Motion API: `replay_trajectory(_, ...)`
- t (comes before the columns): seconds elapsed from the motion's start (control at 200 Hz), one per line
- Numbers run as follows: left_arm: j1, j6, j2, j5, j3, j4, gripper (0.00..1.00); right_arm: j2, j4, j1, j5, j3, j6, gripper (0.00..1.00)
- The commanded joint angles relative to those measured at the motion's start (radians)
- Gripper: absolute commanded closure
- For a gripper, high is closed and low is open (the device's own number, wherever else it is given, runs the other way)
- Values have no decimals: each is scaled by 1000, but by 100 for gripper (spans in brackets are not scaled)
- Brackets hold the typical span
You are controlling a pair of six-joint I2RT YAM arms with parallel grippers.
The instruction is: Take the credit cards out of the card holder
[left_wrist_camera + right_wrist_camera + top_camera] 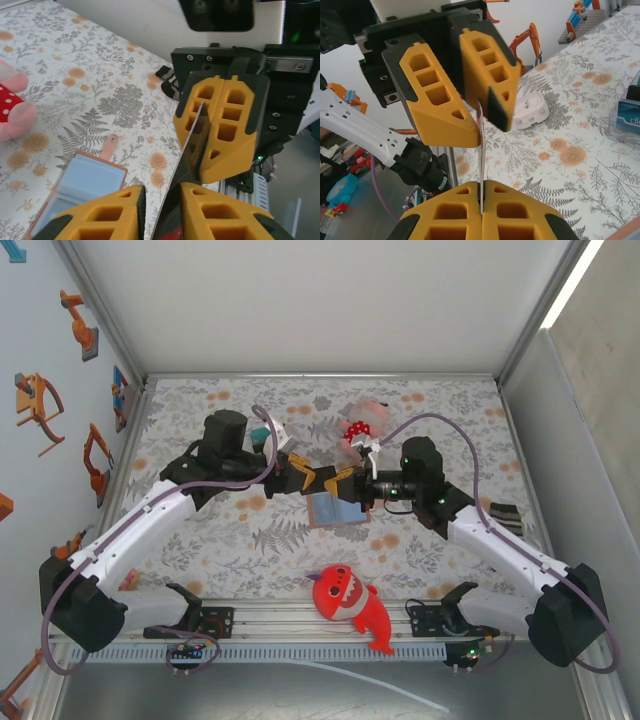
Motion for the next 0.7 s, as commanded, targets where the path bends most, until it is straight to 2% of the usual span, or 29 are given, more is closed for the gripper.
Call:
replay_trajectory(0.0, -1, 34, 17, 57, 33, -30, 86, 0, 20, 1, -46, 34, -14, 100)
replay_trajectory(0.12, -1, 44, 17, 74, 26, -29, 100, -3, 18, 1, -34, 34, -17, 100)
replay_trajectory(0.215, 0, 51, 10, 75, 22, -29, 100, -5, 10, 1, -16, 34, -20, 100)
replay_trajectory(0.29, 2, 58, 4, 70, 20, -28, 100, -9, -16, 1, 20, 35, -28, 86)
replay_trajectory(0.356, 8, 64, -2, 55, 14, -21, 100, -15, -45, 1, 46, 38, -38, 69)
replay_trajectory(0.421, 13, 71, -12, 40, 7, -9, 100, -24, -69, 1, 65, 39, -49, 59)
replay_trajectory(0.531, 36, 94, -22, -10, 3, 1, 100, -49, -109, 0, 106, 32, -65, 46)
replay_trajectory(0.696, 105, 162, -9, -69, 14, -19, 100, -82, -174, 0, 183, 38, -88, 39)
